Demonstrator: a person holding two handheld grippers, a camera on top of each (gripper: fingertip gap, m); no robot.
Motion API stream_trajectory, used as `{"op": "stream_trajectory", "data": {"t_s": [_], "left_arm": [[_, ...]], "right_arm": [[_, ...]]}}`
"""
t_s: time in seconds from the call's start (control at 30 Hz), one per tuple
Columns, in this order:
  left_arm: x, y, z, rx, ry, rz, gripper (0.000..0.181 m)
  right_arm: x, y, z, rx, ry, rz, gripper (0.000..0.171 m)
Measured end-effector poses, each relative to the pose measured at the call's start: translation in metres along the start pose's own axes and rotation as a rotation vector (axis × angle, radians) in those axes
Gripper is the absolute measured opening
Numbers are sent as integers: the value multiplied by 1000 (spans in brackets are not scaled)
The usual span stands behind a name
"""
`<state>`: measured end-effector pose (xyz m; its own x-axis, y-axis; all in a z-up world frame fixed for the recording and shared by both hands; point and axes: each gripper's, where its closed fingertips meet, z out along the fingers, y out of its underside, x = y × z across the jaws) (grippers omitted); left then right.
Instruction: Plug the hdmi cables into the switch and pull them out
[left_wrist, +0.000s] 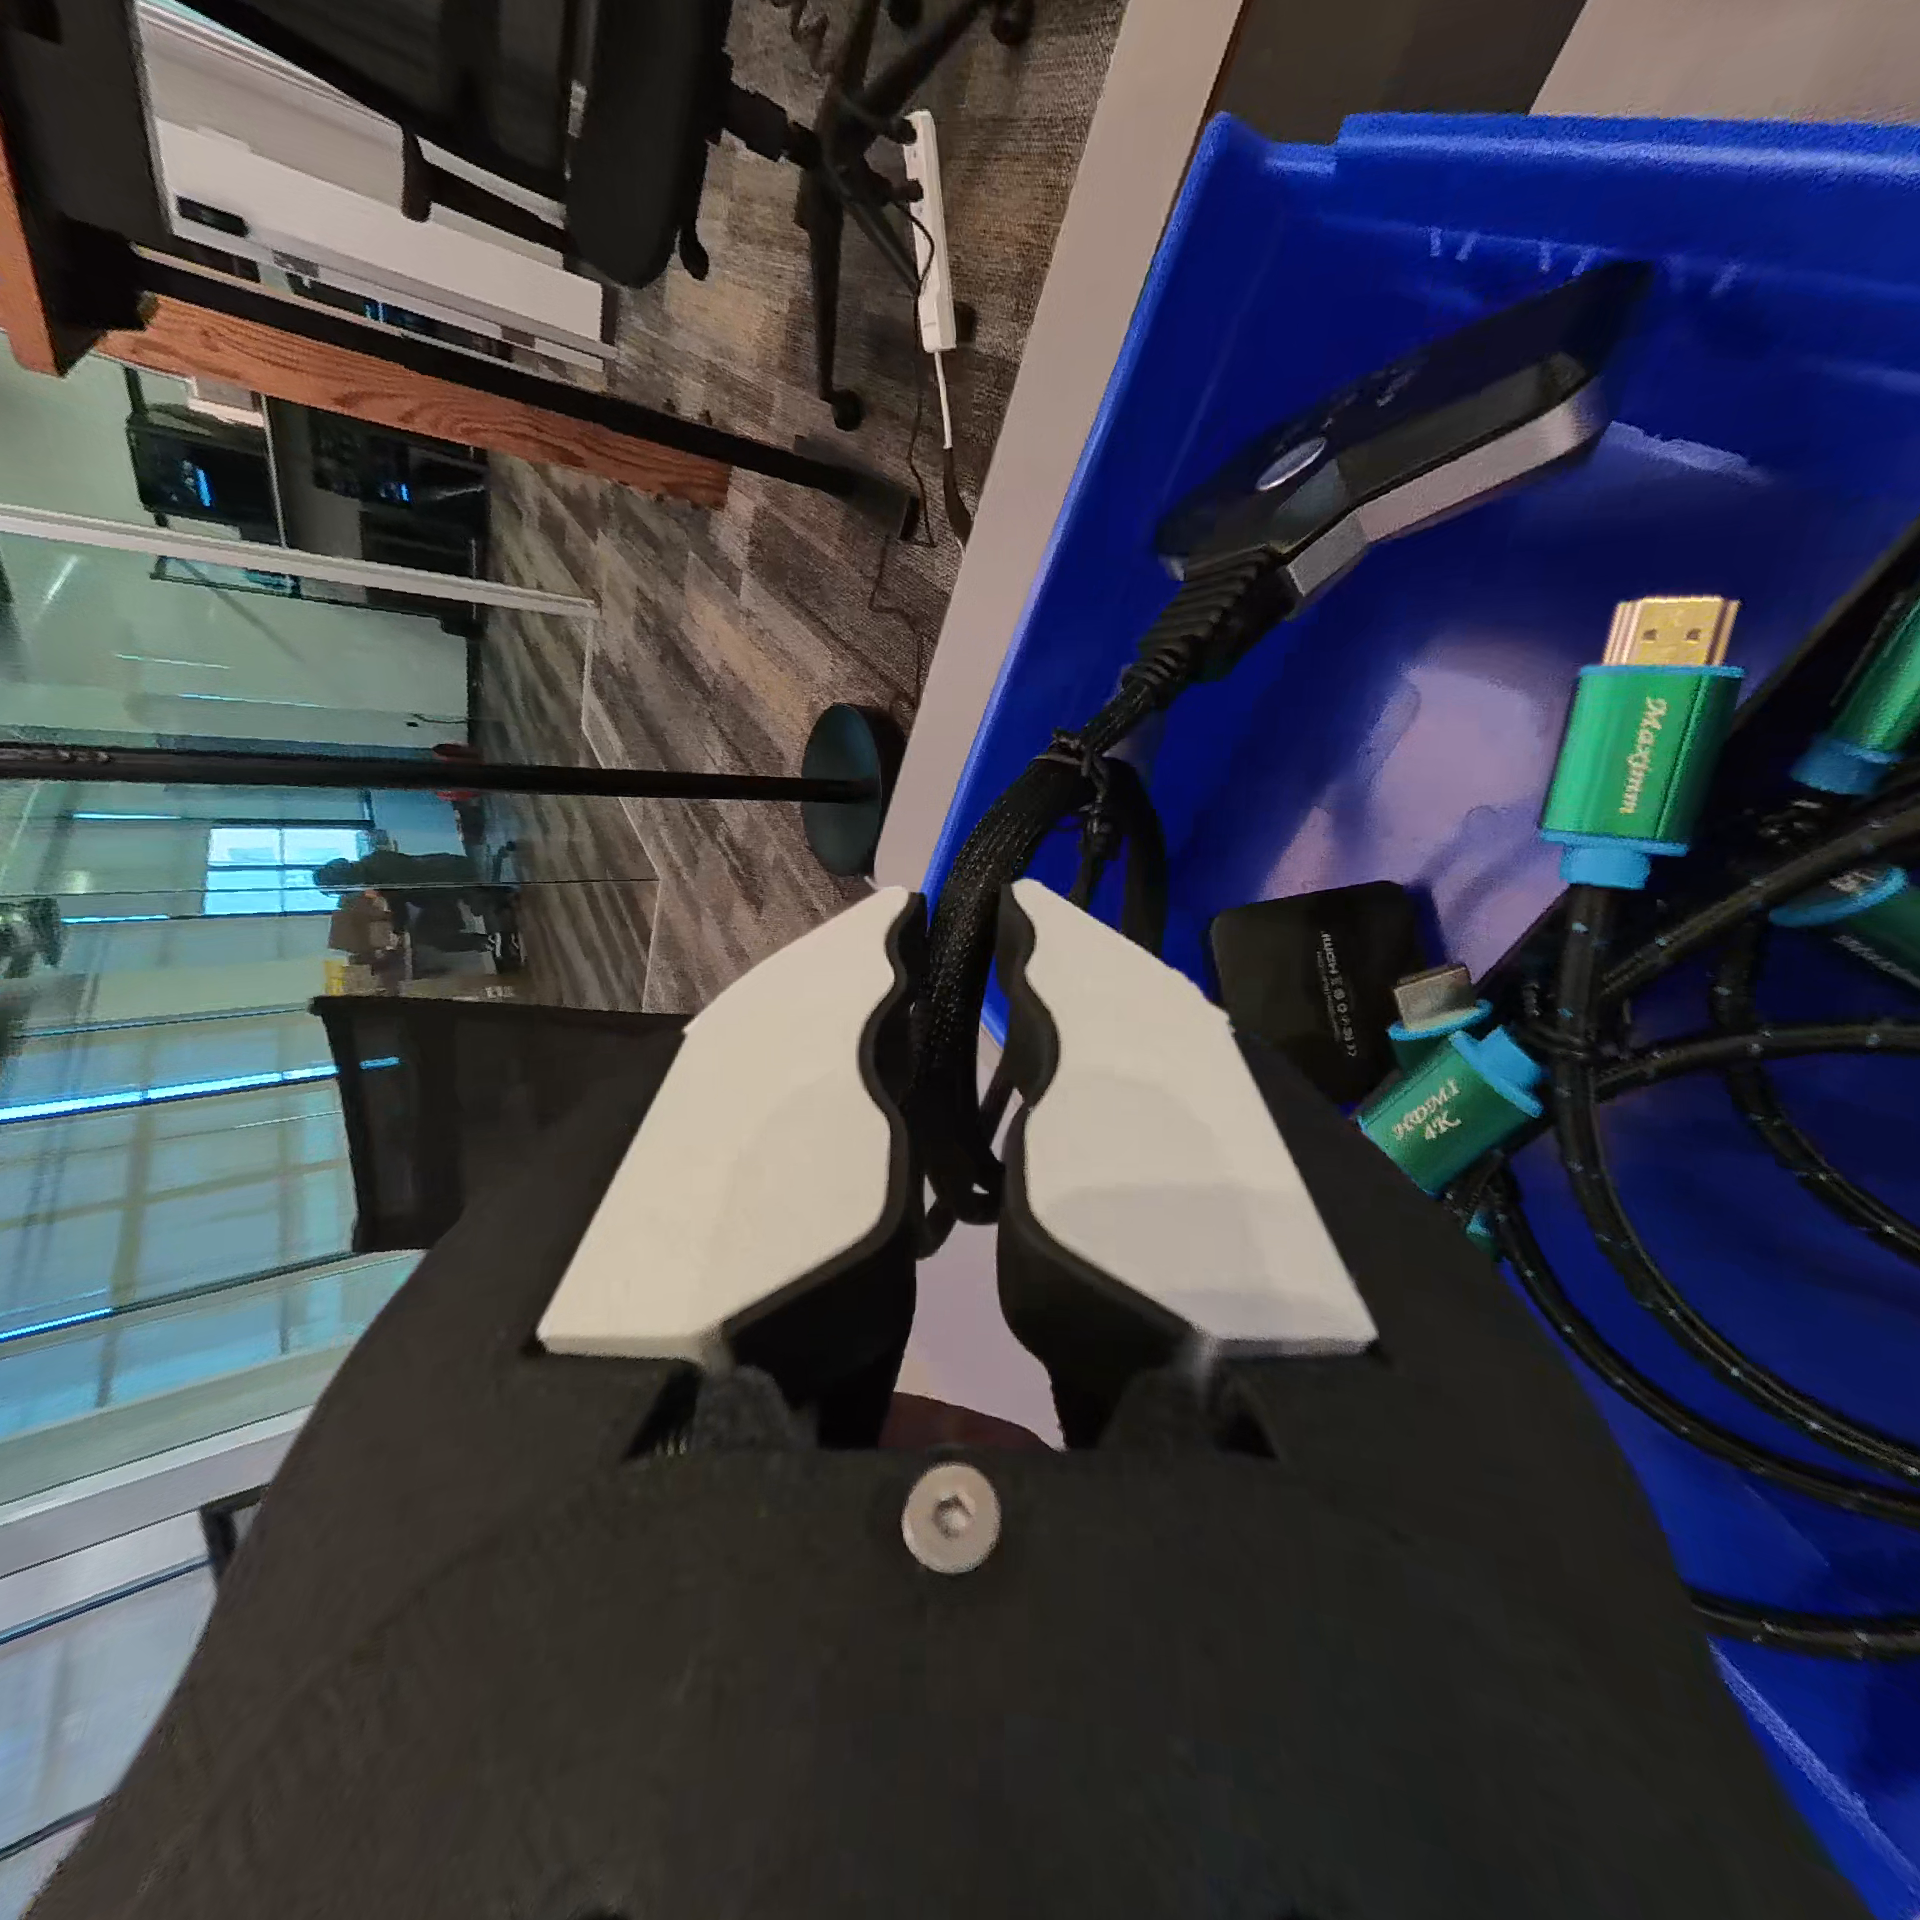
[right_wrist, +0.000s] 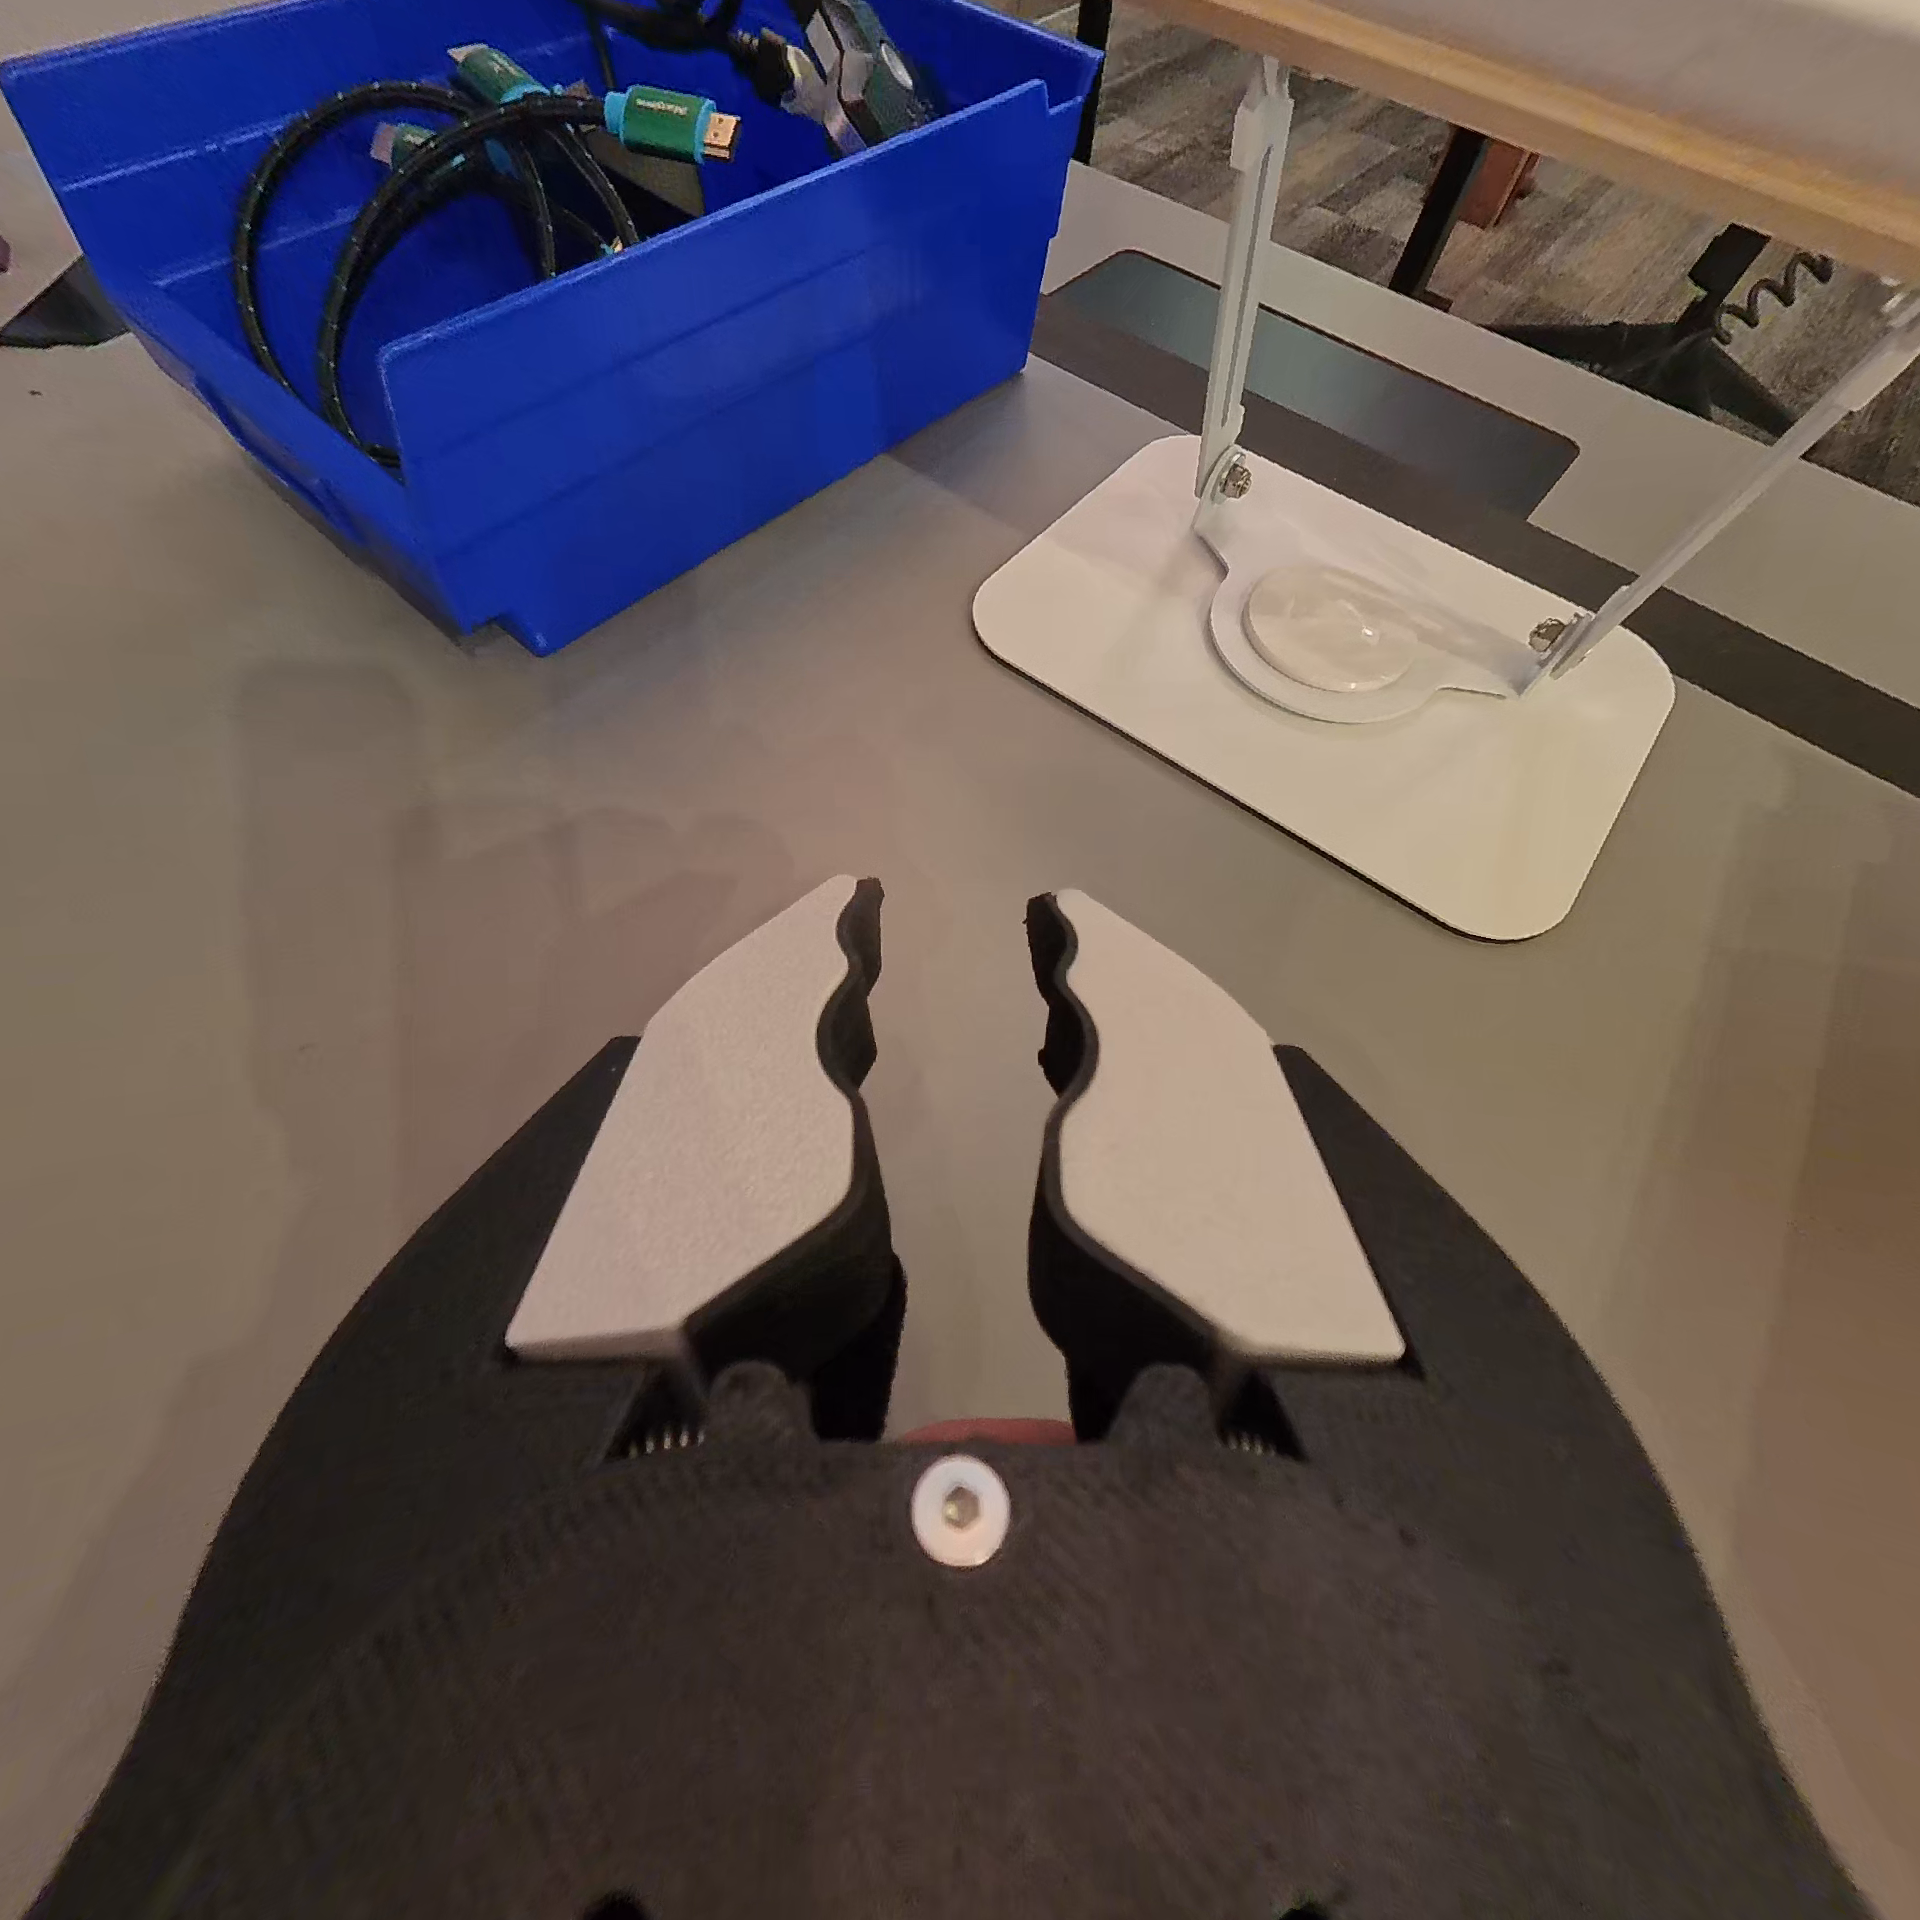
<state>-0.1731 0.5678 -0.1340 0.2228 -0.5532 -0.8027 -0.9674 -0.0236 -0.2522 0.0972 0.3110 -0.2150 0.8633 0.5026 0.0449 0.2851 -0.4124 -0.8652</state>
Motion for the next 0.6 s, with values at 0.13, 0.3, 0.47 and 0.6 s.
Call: {"op": "stream_trajectory", "data": {"t_s": [0.13,0.3,0.47,0.6], "left_arm": [[-8,-4,-1,12,-4,-41,11],[-18,-4,-7,38,-22,-131,10],[-34,-5,-15,86,-25,-294,9],[-37,-3,-16,69,-38,-276,8]], "right_arm": [[1,1,0,-2,-3,6,28],[2,2,1,-3,-14,21,28],[1,2,2,-5,-19,22,28],[-1,2,2,-7,-21,18,28]]}}
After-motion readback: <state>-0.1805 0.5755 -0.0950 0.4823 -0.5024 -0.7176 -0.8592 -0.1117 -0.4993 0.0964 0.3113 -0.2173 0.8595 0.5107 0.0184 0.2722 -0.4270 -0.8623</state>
